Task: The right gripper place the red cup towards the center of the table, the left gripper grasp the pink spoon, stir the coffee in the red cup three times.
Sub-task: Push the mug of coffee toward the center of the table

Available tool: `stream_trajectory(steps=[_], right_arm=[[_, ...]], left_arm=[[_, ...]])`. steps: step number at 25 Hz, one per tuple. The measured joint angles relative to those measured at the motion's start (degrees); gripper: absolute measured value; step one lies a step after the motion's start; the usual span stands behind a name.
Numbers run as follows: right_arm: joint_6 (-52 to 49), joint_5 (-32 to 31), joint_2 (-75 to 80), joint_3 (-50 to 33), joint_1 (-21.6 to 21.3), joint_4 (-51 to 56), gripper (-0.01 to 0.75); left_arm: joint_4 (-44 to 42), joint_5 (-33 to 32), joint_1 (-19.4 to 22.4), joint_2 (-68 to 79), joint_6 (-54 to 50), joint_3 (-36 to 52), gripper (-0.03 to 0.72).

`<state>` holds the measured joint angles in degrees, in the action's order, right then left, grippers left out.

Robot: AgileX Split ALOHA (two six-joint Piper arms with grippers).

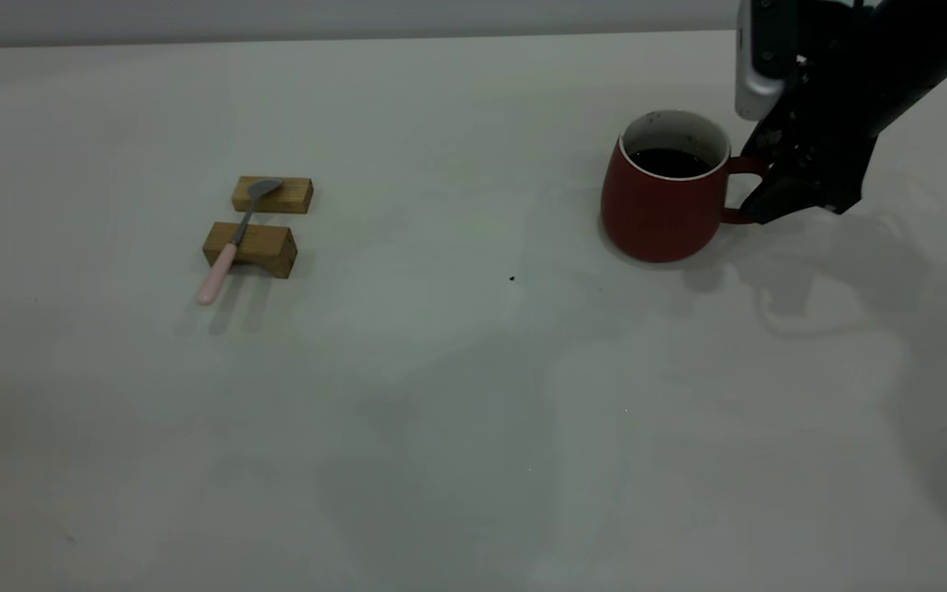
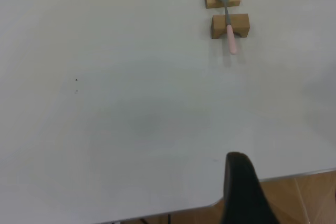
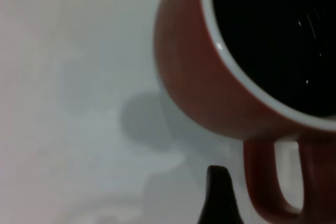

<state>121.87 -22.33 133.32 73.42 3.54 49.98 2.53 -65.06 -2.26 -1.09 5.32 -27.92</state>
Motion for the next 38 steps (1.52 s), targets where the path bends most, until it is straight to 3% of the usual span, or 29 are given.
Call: stream_trajectory(steps=[9, 28, 32, 38], right_arm=[[0.2, 0.3, 3.6, 3.6, 2.2, 1.3, 0.588], [0.2, 0.1, 7.9, 12.2, 16.1, 8.7, 0.588], [-3.8, -1.0, 7.9, 12.2, 16.1, 9.8, 0.588], [-20.1, -7.0, 1.5, 10.9, 12.4, 3.3, 0.588]], left_arm=[[0.0, 0.0, 0.0, 0.0, 0.0, 0.0, 0.49], [0.0, 0.0, 0.0, 0.0, 0.0, 0.0, 0.49], [0.0, 0.0, 0.0, 0.0, 0.1, 0.0, 0.49], [0.0, 0.0, 0.0, 0.0, 0.1, 0.0, 0.49]])
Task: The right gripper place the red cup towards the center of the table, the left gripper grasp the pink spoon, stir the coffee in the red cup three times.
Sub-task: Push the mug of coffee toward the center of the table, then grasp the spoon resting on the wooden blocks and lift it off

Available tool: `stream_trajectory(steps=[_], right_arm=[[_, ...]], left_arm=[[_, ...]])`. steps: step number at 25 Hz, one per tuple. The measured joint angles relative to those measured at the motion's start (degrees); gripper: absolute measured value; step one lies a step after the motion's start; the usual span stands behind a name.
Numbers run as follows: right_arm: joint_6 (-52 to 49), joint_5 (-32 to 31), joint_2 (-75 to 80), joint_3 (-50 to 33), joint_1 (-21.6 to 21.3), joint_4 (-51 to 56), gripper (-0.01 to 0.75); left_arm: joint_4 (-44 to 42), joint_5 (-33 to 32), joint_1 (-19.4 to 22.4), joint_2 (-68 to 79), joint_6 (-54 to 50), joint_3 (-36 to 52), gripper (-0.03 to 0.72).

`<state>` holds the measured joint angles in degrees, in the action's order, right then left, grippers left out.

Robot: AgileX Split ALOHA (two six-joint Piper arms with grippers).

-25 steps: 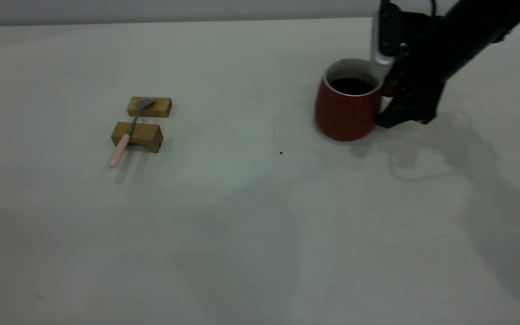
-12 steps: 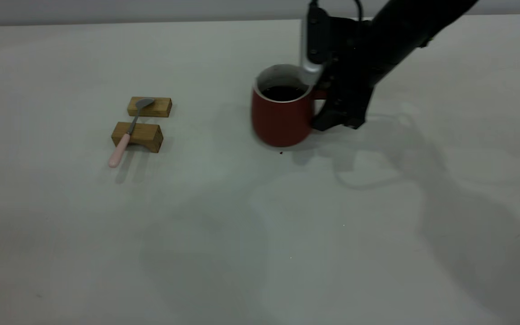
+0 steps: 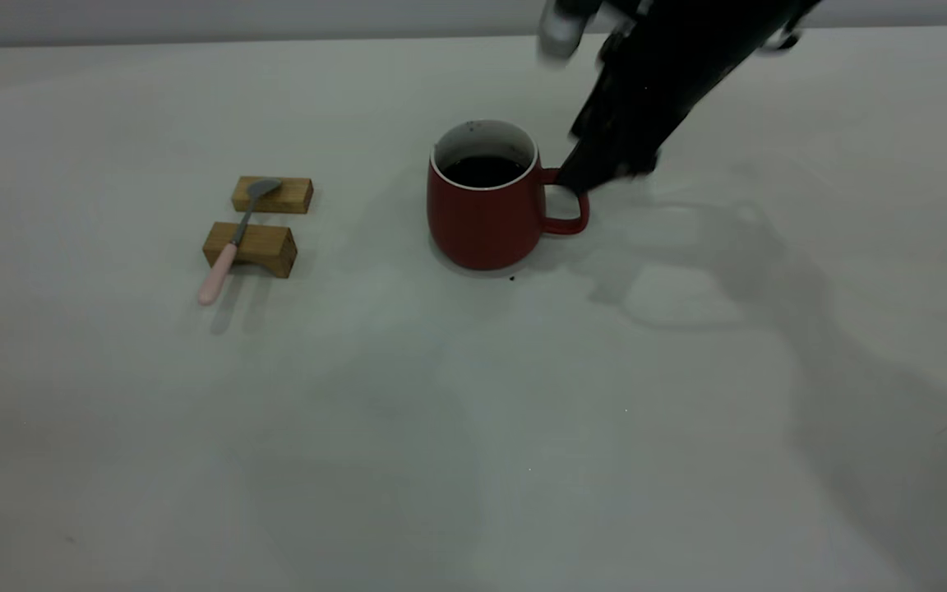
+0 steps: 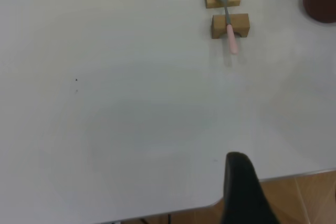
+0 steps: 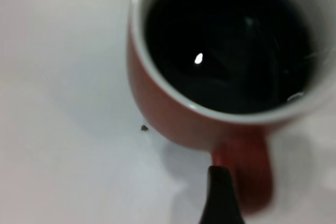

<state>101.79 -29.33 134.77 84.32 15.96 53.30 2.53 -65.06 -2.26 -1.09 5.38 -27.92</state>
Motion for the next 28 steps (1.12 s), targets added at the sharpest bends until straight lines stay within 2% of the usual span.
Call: stream_trajectory(steps=[3, 7, 11, 14, 17, 20, 28], right_arm=[[-14.2, -5.9, -6.0, -1.7, -1.6, -4.7, 0.588], [-47.4, -12.4, -16.1, -4.7, -1.6, -10.7, 0.588], [-76.7, -20.9, -28.4, -8.6, -1.6, -28.5, 0.588], [-91.9, -28.5, -38.3, -14.0, -1.6, -41.9, 0.588], [-100.6, -34.6, -48.6, -22.0, -1.6, -51.9, 0.588], [-104.8, -37.6, -58.5, -30.3, -2.8, -54.9, 0.588], [-106.4, -37.8, -84.1, -48.8, -11.2, -56.0, 0.588]], left_arm=[[0.0, 0.0, 0.0, 0.0, 0.0, 0.0, 0.49], [0.0, 0.0, 0.0, 0.0, 0.0, 0.0, 0.49], [0.0, 0.0, 0.0, 0.0, 0.0, 0.0, 0.49], [0.0, 0.0, 0.0, 0.0, 0.0, 0.0, 0.49], [0.0, 0.0, 0.0, 0.0, 0.0, 0.0, 0.49], [0.0, 0.0, 0.0, 0.0, 0.0, 0.0, 0.49], [0.0, 0.0, 0.0, 0.0, 0.0, 0.0, 0.49]])
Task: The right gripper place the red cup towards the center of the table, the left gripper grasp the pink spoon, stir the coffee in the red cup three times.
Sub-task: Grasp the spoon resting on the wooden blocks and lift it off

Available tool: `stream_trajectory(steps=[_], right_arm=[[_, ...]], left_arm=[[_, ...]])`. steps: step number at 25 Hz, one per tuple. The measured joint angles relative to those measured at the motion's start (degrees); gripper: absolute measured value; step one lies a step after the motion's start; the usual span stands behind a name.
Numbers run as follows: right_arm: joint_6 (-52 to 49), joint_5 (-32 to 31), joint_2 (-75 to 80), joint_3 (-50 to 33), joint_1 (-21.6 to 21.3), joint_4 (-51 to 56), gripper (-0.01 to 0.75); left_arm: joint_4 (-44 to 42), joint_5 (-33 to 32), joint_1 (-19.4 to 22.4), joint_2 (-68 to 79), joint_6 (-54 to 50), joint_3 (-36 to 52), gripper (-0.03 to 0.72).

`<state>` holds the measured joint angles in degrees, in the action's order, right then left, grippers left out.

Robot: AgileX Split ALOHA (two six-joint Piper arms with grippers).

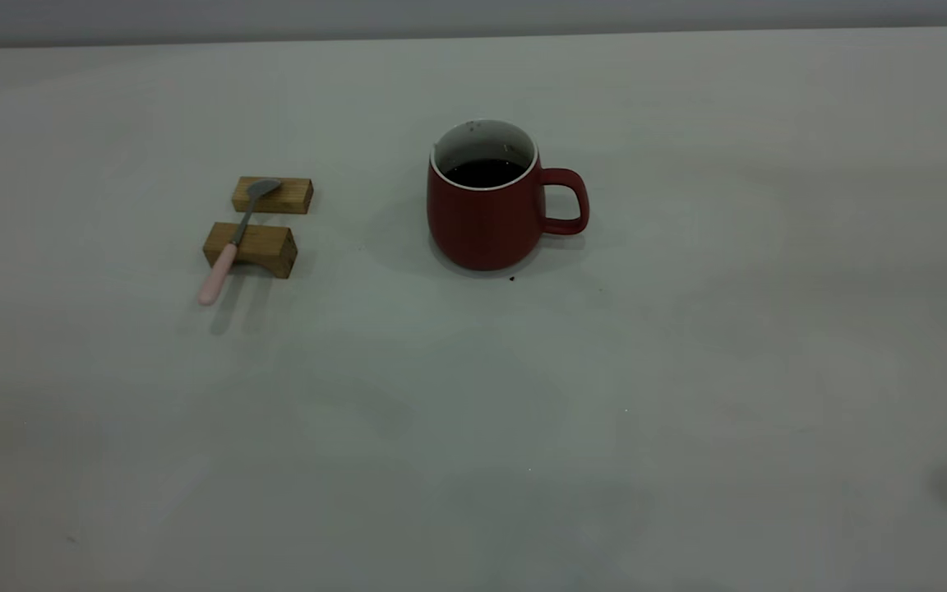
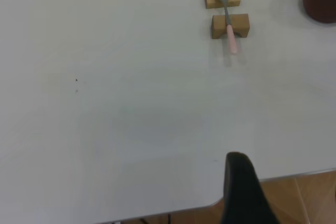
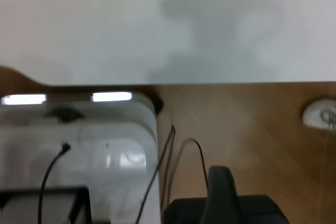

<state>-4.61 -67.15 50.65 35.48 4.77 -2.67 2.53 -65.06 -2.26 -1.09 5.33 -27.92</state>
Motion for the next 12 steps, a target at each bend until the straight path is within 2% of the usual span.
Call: stream_trajectory(steps=[6, 12], right_arm=[[-0.7, 2.1, -19.9, -7.5, -0.7, 0.3, 0.588], [-0.9, 3.0, -36.8, -8.6, -0.7, 1.2, 0.588]], left_arm=[[0.0, 0.0, 0.0, 0.0, 0.0, 0.0, 0.49], [0.0, 0.0, 0.0, 0.0, 0.0, 0.0, 0.49]])
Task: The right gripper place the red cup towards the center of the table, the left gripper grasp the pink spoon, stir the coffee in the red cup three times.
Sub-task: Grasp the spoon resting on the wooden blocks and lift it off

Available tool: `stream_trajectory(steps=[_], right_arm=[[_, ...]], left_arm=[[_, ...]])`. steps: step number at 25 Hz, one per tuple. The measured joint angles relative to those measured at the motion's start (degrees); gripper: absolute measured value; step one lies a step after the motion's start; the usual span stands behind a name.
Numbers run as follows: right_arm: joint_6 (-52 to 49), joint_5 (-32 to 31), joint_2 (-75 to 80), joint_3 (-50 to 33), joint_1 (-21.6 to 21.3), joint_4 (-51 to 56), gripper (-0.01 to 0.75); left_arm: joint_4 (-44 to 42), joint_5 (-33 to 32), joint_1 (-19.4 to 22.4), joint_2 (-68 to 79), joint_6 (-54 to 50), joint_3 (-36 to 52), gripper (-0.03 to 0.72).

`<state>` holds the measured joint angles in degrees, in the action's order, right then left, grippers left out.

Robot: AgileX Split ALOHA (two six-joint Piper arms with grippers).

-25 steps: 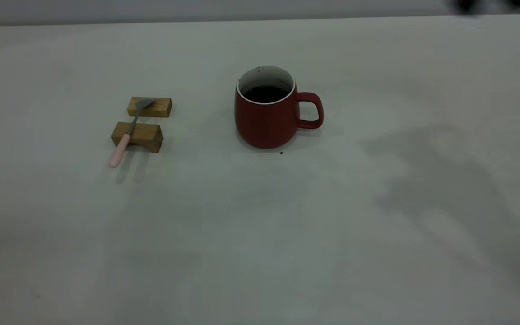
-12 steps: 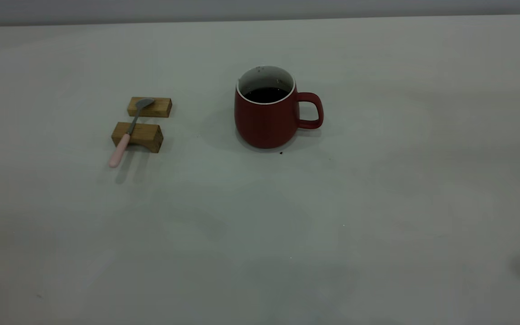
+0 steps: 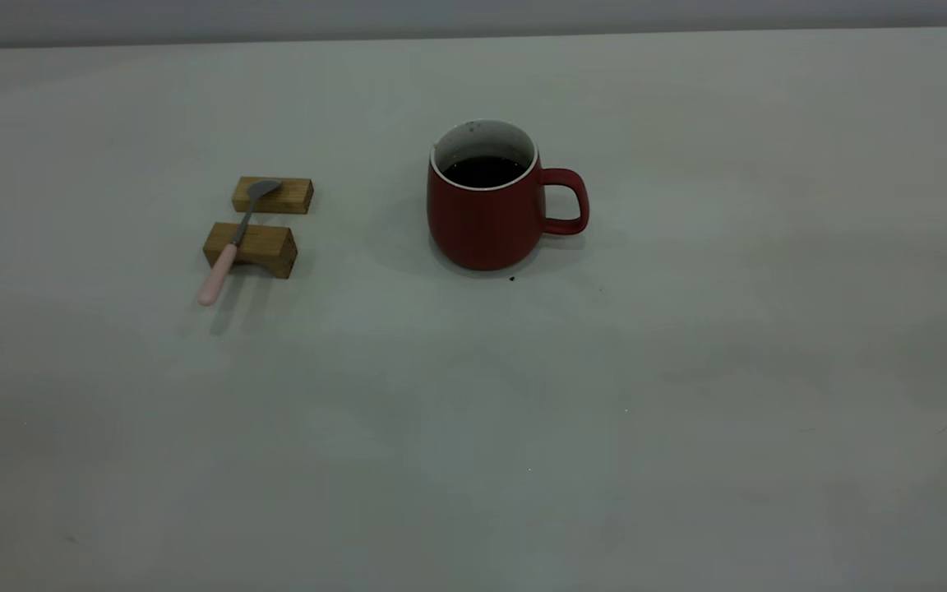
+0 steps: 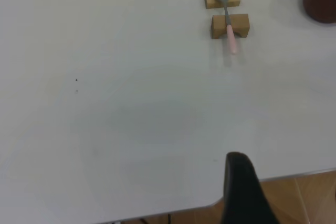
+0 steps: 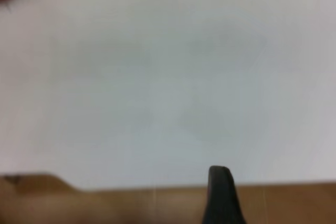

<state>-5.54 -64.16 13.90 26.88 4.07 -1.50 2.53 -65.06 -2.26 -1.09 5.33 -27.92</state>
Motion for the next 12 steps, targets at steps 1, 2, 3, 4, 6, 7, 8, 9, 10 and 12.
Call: stream_trajectory(steps=[1, 2, 3, 4, 6, 7, 8, 9, 10, 12], right_arm=[[0.0, -0.1, -2.0, 0.0, 0.0, 0.0, 0.588], [0.0, -0.1, -4.2, 0.0, 0.0, 0.0, 0.588], [-0.1, -0.1, -6.2, 0.0, 0.0, 0.0, 0.588], [-0.1, -0.1, -8.2, 0.0, 0.0, 0.0, 0.588], [-0.1, -0.1, -11.4, 0.0, 0.0, 0.0, 0.588], [-0.1, -0.3, -12.2, 0.0, 0.0, 0.1, 0.588], [-0.1, -0.4, -12.5, 0.0, 0.0, 0.1, 0.588], [-0.1, -0.5, -12.5, 0.0, 0.0, 0.1, 0.588], [-0.1, -0.5, -12.6, 0.0, 0.0, 0.1, 0.588], [-0.1, -0.5, -12.7, 0.0, 0.0, 0.1, 0.588]], left_arm=[[0.0, 0.0, 0.0, 0.0, 0.0, 0.0, 0.49], [0.0, 0.0, 0.0, 0.0, 0.0, 0.0, 0.49], [0.0, 0.0, 0.0, 0.0, 0.0, 0.0, 0.49], [0.0, 0.0, 0.0, 0.0, 0.0, 0.0, 0.49], [0.0, 0.0, 0.0, 0.0, 0.0, 0.0, 0.49], [0.0, 0.0, 0.0, 0.0, 0.0, 0.0, 0.49], [0.0, 0.0, 0.0, 0.0, 0.0, 0.0, 0.49], [0.0, 0.0, 0.0, 0.0, 0.0, 0.0, 0.49], [0.0, 0.0, 0.0, 0.0, 0.0, 0.0, 0.49], [0.0, 0.0, 0.0, 0.0, 0.0, 0.0, 0.49]])
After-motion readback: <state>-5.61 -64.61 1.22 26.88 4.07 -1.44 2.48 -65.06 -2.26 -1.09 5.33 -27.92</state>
